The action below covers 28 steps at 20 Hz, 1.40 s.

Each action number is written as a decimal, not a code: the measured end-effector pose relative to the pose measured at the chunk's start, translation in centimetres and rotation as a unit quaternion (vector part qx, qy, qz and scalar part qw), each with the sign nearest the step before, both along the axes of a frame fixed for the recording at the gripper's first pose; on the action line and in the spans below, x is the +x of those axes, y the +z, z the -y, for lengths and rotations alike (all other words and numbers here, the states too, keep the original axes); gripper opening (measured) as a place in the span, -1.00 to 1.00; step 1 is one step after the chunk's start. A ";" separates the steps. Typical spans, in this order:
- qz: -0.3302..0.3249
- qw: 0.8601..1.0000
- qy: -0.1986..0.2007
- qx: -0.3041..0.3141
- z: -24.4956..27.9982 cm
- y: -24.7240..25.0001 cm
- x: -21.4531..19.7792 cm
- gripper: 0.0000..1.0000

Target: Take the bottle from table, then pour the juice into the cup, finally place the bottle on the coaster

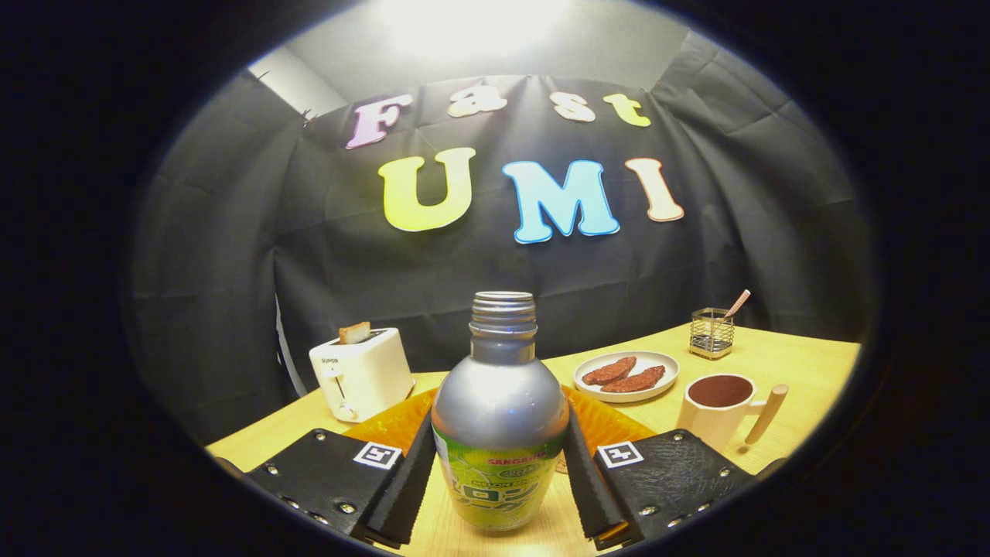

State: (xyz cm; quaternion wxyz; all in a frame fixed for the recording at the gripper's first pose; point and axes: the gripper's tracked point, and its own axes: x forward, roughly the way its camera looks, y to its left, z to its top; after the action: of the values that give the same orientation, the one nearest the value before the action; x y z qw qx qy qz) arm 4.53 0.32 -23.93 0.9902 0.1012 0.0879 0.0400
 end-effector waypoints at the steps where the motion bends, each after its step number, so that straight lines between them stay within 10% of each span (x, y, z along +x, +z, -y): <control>1: -0.003 1.000 -0.002 0.010 0.3 0.1 0.3 0.55; 15: -0.029 0.971 -0.008 0.237 3.6 0.4 2.7 0.53; 28: -0.017 0.870 -0.039 0.491 6.2 0.6 3.6 0.53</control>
State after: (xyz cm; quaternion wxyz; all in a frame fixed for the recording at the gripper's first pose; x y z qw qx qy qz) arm 8.12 -5.93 -23.34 0.8119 0.5784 0.0701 0.0371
